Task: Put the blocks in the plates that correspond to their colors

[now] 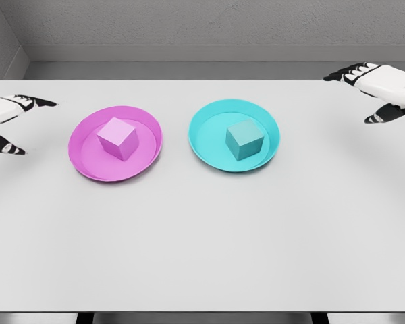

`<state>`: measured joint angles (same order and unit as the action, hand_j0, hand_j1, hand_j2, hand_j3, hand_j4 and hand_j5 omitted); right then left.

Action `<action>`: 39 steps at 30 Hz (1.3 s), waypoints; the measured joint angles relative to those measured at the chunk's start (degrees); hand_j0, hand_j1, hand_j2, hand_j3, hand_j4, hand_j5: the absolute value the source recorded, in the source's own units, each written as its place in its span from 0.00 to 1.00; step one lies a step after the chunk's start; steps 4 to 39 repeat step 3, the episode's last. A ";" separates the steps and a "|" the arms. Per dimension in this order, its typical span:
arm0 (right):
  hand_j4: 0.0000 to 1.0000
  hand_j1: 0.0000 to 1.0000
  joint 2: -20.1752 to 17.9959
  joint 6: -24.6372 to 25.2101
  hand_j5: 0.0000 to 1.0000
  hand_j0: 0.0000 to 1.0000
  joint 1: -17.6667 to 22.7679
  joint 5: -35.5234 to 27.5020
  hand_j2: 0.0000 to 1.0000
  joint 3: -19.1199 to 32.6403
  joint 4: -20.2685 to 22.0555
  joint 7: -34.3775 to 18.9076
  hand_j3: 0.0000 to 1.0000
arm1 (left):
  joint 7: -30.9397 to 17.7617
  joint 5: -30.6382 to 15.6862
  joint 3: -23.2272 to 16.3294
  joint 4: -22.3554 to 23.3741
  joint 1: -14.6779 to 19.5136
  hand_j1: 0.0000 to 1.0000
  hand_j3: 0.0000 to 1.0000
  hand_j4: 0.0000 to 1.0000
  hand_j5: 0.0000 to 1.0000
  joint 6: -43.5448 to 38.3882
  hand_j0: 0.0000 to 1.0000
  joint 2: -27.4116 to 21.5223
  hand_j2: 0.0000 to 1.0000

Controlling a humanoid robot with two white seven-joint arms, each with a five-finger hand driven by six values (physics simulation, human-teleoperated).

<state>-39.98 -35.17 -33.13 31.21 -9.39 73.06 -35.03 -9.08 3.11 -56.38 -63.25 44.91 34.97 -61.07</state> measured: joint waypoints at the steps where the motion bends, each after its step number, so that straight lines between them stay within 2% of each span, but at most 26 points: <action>1: 1.00 1.00 -0.01 0.00 1.00 1.00 0.00 0.02 1.00 0.01 0.04 0.00 1.00 | 0.00 -0.21 0.04 0.11 -0.09 1.00 1.00 1.00 1.00 0.02 1.00 -0.31 1.00; 39: 1.00 1.00 -0.03 0.00 1.00 1.00 0.00 0.03 1.00 0.03 0.09 0.00 1.00 | -0.01 -0.42 0.08 0.16 -0.26 1.00 1.00 1.00 1.00 0.05 1.00 -0.44 1.00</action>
